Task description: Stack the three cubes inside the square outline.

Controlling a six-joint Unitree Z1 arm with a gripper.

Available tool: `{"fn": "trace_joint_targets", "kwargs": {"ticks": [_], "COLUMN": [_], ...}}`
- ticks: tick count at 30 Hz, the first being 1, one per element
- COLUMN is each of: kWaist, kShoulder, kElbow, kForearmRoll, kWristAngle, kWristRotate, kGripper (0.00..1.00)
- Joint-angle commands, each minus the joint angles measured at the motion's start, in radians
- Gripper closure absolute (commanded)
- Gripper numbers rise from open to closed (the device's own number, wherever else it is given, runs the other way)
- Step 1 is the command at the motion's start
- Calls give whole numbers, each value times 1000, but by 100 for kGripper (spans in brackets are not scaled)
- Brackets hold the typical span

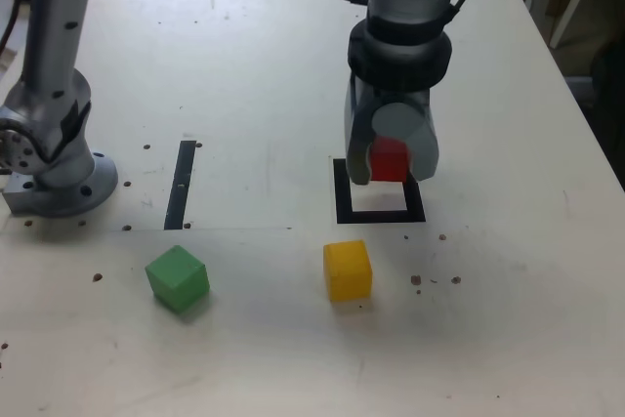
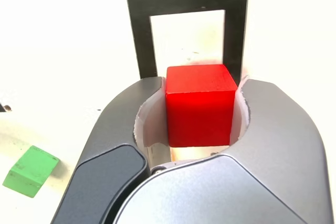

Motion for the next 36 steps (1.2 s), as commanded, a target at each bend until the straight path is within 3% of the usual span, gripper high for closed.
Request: {"fn": "trace_joint_targets", "kwargs": {"ticks": [1, 32, 34, 36], "kWaist": [1, 8, 9, 10], "kShoulder": [-9, 41, 42, 43], "kElbow": [11, 99, 101, 103], "kForearmRoll": [-6, -92, -96, -100], "kWristAngle": [-1, -27, -25, -24], "kWristRotate": [-11, -42, -41, -37], "kGripper": [69, 69, 65, 50]}}
